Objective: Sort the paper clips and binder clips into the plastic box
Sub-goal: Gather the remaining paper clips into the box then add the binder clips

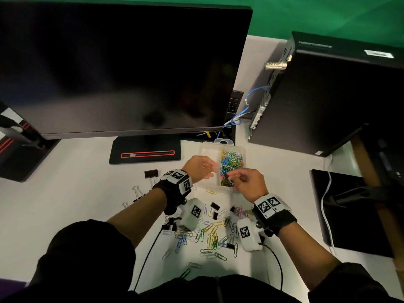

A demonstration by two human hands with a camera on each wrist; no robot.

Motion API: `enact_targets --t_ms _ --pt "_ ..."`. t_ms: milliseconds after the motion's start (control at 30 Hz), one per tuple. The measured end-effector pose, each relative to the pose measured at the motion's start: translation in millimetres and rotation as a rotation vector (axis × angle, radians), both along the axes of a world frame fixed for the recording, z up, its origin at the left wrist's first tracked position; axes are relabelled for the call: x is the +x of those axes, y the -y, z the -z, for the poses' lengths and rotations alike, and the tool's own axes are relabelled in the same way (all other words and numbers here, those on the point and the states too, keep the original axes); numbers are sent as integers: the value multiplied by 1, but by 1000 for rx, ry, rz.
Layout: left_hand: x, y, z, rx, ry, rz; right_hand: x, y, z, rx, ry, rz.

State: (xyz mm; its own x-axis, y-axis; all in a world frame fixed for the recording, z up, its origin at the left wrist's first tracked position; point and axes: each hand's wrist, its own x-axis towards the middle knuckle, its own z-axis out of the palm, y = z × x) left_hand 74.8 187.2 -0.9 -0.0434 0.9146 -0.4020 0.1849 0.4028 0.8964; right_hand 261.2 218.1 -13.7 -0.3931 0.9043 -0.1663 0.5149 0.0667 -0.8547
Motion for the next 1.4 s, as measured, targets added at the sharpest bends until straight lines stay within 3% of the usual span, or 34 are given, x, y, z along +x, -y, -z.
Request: enact_targets --t_ms 167,333,533,1167,1400 --pt "-15 38 -3 -15 -424 225 -21 34 0 14 93 -278" --pt "-24 77 6 -152 -627 574 -34 61 13 50 318 -539" --pt "-14 107 21 -177 -729 582 -45 70 20 98 543 -703" --pt "-16 134 37 66 -728 509 -51 80 25 129 475 -660" --pt "-10 144 39 142 -714 508 -38 64 16 158 417 -449"
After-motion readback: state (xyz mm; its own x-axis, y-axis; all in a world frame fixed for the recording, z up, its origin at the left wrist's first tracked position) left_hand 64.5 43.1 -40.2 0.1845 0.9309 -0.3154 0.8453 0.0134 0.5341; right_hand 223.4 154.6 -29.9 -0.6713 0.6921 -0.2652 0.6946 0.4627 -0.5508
